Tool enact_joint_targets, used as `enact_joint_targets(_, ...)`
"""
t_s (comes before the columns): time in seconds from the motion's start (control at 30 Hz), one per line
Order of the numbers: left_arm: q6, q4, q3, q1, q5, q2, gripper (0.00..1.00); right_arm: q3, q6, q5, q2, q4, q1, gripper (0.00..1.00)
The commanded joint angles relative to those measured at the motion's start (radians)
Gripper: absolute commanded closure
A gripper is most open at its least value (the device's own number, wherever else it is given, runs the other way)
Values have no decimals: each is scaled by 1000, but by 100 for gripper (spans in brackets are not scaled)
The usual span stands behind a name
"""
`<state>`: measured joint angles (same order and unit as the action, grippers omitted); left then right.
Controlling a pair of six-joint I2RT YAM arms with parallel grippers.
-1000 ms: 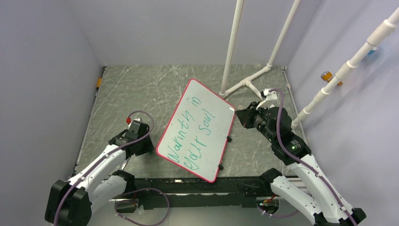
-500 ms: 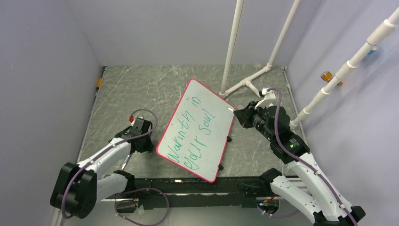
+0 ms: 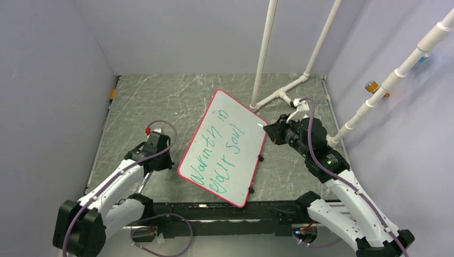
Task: Write a sentence on the whiteboard
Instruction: Pick up the pen cap from the corner of the board, then insert the whiteboard marker without the cap into the pen cap.
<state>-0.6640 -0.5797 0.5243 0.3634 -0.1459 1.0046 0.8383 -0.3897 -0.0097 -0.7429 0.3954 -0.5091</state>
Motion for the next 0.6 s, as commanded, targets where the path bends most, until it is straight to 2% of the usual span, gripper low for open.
enact_joint_targets(0.0, 62, -127, 147, 3, -33, -73, 100, 81, 18, -52, -5, -44, 1, 100)
enact_joint_targets(0.2, 138, -268, 295, 3, -96, -157, 100, 134, 29, -143, -28, -41, 2, 100)
enact_joint_targets(0.37, 269, -266, 390, 3, -126, -196, 100, 176, 43, -205, -42, -31, 1, 100)
enact_joint_targets(0.5, 359, -235, 500, 2, -92, -181, 100, 209, 53, -226, -58, -14, 1, 100)
enact_joint_targets(0.57, 410, -215, 554, 3, -3, -158, 100, 222, 54, -240, -60, -8, 2, 100)
